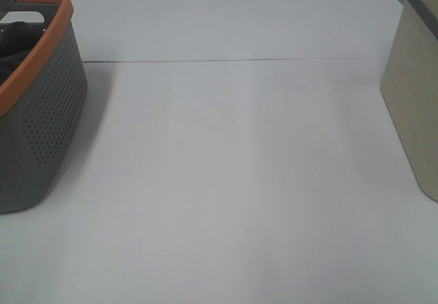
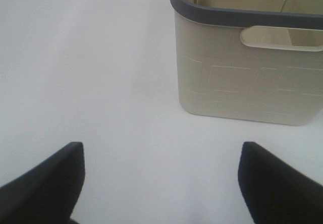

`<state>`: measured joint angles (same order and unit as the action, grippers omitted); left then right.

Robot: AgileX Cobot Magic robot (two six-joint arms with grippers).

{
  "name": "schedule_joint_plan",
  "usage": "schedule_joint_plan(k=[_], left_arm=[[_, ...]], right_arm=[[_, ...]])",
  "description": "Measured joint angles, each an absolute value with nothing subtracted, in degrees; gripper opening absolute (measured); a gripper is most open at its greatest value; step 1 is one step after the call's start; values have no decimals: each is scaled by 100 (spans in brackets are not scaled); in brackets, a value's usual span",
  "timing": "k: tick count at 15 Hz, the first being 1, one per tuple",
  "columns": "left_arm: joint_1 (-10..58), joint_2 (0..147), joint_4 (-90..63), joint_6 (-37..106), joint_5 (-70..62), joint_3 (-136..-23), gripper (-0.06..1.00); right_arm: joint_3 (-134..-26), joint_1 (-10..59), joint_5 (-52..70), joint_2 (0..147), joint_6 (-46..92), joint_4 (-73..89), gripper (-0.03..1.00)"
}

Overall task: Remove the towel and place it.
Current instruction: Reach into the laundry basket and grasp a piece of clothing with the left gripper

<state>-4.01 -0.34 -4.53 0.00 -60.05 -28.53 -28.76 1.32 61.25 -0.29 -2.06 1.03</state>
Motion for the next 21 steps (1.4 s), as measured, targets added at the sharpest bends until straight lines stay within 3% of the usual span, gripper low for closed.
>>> schedule_joint_plan(k=[21], left_arm=[[-401,-34,-453,0,-6005,-2853,98]], right_arm=[[-2876,132,6125,-29,-206,103,74]])
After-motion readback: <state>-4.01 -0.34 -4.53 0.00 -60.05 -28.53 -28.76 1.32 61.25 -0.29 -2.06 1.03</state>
